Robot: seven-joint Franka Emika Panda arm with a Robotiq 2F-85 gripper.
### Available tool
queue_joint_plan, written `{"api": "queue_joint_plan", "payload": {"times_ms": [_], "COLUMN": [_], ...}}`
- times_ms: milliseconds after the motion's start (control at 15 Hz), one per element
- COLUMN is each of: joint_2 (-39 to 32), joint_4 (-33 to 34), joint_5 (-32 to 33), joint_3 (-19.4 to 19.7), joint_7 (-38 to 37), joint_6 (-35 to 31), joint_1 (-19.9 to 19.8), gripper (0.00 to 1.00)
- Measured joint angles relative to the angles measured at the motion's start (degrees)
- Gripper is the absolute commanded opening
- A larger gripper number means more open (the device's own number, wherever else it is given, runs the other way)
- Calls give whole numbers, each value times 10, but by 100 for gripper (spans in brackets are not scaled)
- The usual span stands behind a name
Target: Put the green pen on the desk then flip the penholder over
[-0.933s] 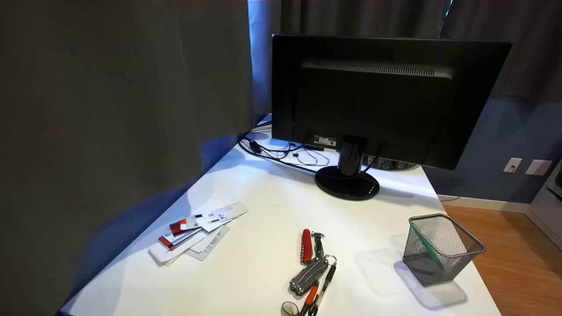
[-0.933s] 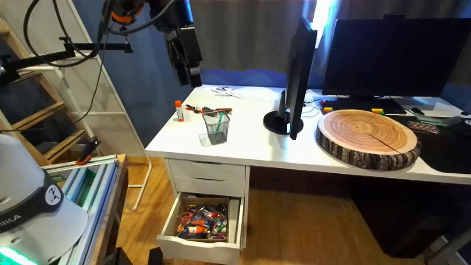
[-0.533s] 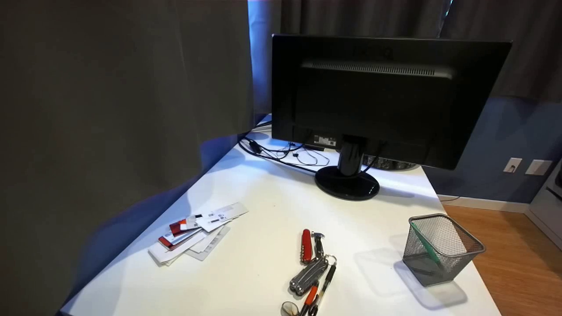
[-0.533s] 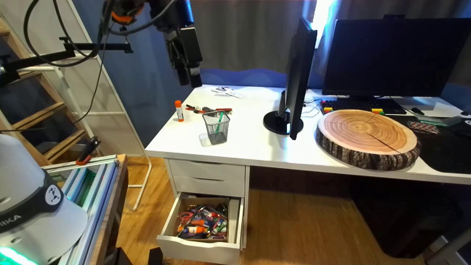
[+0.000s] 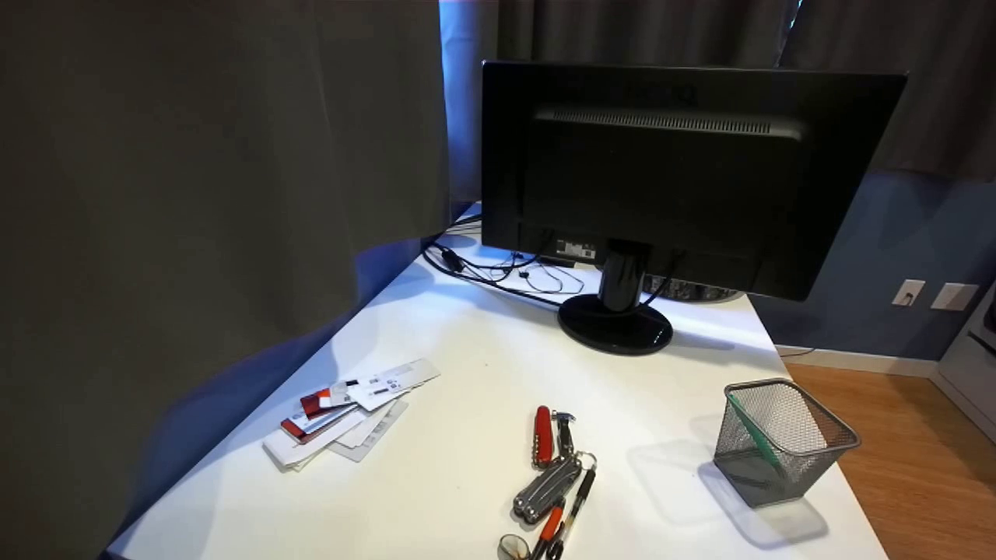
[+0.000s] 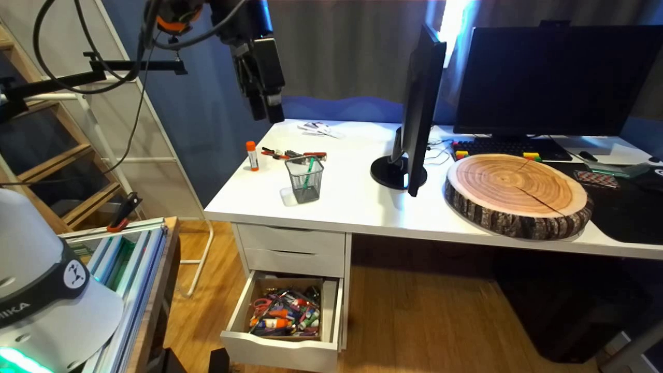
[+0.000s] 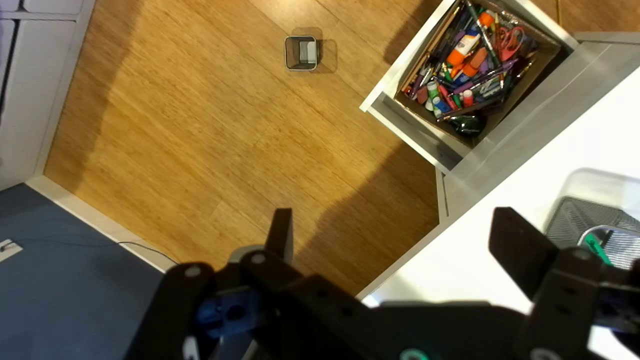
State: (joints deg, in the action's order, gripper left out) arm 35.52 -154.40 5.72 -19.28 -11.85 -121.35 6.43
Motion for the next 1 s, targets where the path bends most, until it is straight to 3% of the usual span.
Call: {"api": "queue_joint_plan", "payload": {"times_ms": [467, 1000], "joint_2": [-16, -215], "joint_4": [4, 63], "joint_5": [6, 4], "joint_3": [0, 4], "joint_7": [24, 136], "joint_6": [-19, -245], "joint_1": [11, 80], "gripper": [100, 100]}}
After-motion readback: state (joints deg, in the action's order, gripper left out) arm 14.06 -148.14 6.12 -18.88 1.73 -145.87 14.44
